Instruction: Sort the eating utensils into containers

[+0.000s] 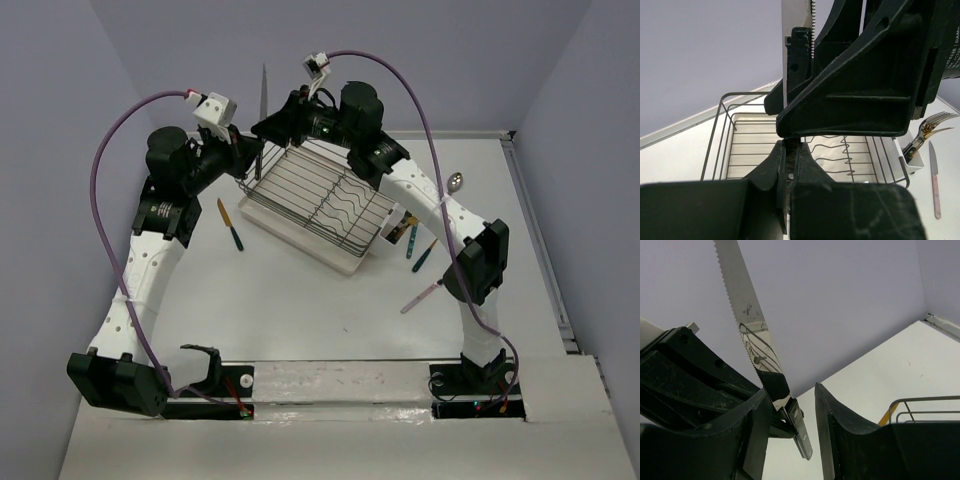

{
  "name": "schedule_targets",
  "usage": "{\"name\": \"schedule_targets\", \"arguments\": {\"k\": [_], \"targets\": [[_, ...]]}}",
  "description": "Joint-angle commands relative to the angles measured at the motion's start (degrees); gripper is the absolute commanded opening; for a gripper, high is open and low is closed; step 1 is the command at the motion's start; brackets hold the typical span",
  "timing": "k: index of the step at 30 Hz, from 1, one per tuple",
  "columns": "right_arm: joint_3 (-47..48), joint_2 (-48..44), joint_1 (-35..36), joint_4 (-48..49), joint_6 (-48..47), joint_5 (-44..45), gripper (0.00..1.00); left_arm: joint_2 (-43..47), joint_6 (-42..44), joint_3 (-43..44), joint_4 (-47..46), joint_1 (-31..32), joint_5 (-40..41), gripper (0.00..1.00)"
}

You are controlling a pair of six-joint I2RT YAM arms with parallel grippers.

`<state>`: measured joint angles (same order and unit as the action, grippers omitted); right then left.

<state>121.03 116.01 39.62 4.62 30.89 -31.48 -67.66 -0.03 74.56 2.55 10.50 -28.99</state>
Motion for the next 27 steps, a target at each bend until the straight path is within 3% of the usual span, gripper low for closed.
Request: {"name": "schedule_targets", "arguments": {"k": [1, 3, 5, 6, 8, 12, 13, 14, 15, 16, 18, 22, 27], "targets": [[3.25, 1.33, 0.90, 2.06, 0.92, -1.03, 0.45, 0.69, 1.18, -0.04, -2.99, 0.31, 0.52, 0.00], [2.98, 1.68, 0.90, 2.06, 1.10, -1.03, 0.42, 0.51, 1.35, 0.14, -2.99, 0.31, 0.60, 0.00], [2.98, 1.94, 0.90, 2.06, 1.10, -1.21, 0.33, 0.51, 1.35, 0.06, -3.07, 0.31, 0.87, 0.00], [2.98, 2.12, 0.90, 1.97, 1.10, -1.47, 0.17, 0.34, 1.26, -0.12, -3.07, 0.31, 0.87, 0.00], [2.89, 2.30, 0.90, 2.06, 0.92, -1.56, 0.02, 0.25, 1.26, -0.12, -3.07, 0.31, 0.96, 0.00], [0.97, 0.89, 0.90, 1.97, -1.01, -1.04, 0.00, 0.60, 1.87, -0.47, -3.16, 0.40, 0.52, 0.00], [0.52, -0.07, 0.90, 2.06, -1.62, -0.51, 0.00, 0.68, 2.14, -0.73, -3.07, 0.40, -1.22, 0.24], [0.08, -0.60, 0.90, 2.06, -2.06, -0.25, 0.00, 1.12, 2.49, -1.00, -2.99, 0.40, -2.55, 0.37], [-0.53, -1.04, -0.40, 2.06, -2.41, -0.24, 0.00, 1.39, 2.41, -1.70, -3.07, 0.40, -4.56, 0.61], [-0.80, -1.39, -1.11, 2.06, -2.24, -0.42, 0.00, 1.74, 2.06, -2.05, -3.07, 0.40, -5.19, 0.78], [-1.41, -2.80, -2.69, 2.14, -1.80, -0.77, 0.00, 2.53, 1.53, -2.93, -3.34, 0.40, -5.90, 0.99], [-5.97, -7.62, -7.96, 2.23, -3.29, 0.02, 0.00, 4.02, 1.44, -5.30, -3.60, 0.31, -4.15, 0.99], [-17.28, -16.41, -19.46, 2.85, -4.60, 0.72, 0.00, 5.78, 1.79, -7.32, -3.78, 0.31, -2.82, 0.99]]}}
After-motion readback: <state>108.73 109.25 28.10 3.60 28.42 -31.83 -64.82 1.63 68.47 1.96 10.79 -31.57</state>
